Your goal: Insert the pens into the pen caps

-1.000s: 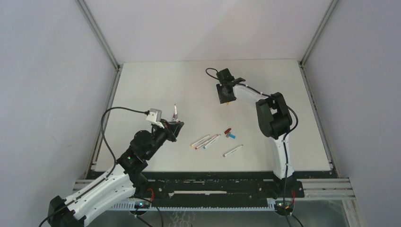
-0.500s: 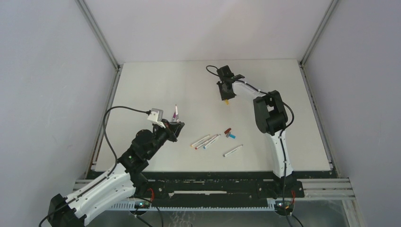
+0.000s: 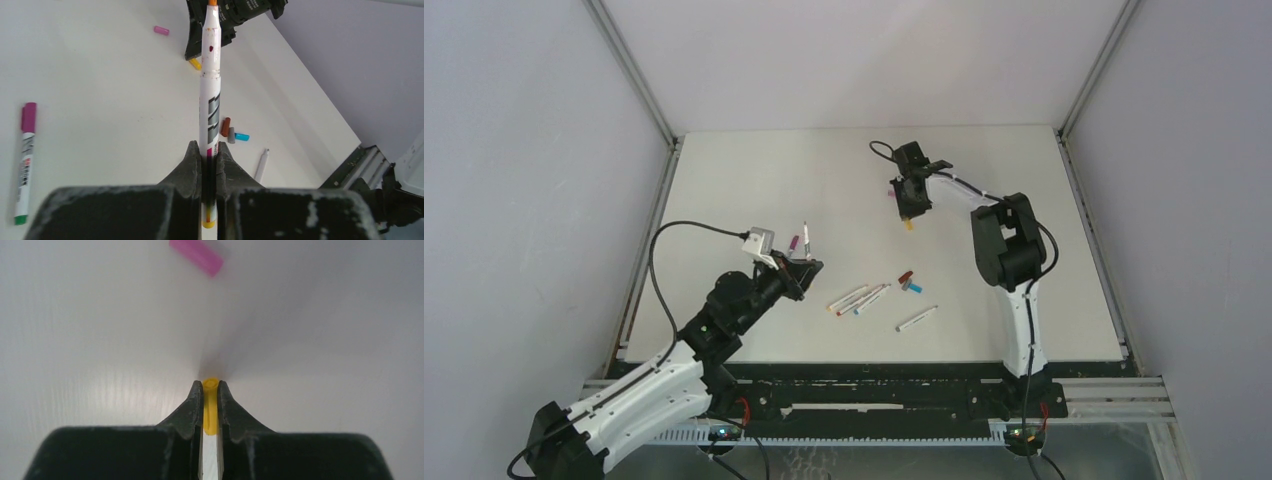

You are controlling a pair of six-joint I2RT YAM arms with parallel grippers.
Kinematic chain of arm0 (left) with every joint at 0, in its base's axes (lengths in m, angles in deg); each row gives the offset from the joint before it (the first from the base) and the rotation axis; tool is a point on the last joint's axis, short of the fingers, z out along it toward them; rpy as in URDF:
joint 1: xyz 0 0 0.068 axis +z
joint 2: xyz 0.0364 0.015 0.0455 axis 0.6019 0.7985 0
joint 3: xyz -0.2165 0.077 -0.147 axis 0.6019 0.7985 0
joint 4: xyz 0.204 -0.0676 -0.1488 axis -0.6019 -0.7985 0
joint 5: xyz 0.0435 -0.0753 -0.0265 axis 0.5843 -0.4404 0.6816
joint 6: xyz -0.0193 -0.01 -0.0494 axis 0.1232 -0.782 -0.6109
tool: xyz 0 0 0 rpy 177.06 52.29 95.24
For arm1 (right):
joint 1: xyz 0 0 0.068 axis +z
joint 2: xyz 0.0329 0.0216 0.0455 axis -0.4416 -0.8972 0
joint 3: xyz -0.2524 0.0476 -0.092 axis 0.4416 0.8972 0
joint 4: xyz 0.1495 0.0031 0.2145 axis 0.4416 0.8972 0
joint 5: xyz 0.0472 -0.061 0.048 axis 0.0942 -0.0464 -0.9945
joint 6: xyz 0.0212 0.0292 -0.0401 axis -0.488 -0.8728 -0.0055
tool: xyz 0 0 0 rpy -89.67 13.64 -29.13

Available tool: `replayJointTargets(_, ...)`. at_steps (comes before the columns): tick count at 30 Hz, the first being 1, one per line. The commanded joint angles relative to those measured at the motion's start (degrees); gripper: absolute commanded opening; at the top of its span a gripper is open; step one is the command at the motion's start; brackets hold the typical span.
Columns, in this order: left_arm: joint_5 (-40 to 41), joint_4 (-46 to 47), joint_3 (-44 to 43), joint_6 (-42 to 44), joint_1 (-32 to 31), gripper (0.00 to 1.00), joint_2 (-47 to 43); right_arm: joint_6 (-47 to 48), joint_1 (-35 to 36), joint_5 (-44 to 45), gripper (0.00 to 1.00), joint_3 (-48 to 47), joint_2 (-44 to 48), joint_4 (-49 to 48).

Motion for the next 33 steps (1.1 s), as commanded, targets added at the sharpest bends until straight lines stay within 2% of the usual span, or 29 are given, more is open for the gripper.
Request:
replayJointTargets(1, -6.1, 6.6, -1.8, -3.7, 0.3, 0.00, 2.2, -2.8, -1.3, -8.8, 0.00, 5.8, 12.6, -3.2)
replayJointTargets(8, -11.3, 10.0, -5.3, -7.8, -2.3, 0.00, 4.8, -9.4, -1.1, -27.6, 0.00, 19.2, 32.0, -12.8)
replayJointTargets(13, -13.9, 12.9, -7.4, -8.1, -5.5, 0.00, 6.4, -15.6, 0.7, -35.7, 0.00, 23.0, 42.0, -20.9)
replayJointTargets(21, -16.6, 13.2, -9.8, -6.2, -7.4, 0.00, 8.4, -22.6, 8.0, -36.0, 0.00, 26.8, 50.9, -33.8)
replayJointTargets(26, -17.2, 12.9, -10.5, -5.1, -8.5, 0.00, 8.8, -23.3, 11.9, -34.1, 0.00, 28.3, 52.9, -37.7)
replayJointTargets(33, -17.5, 12.5, -10.9, -5.0, -9.0, 0.00, 9.0, -24.2, 13.0, -34.4, 0.00, 29.3, 53.9, -39.0)
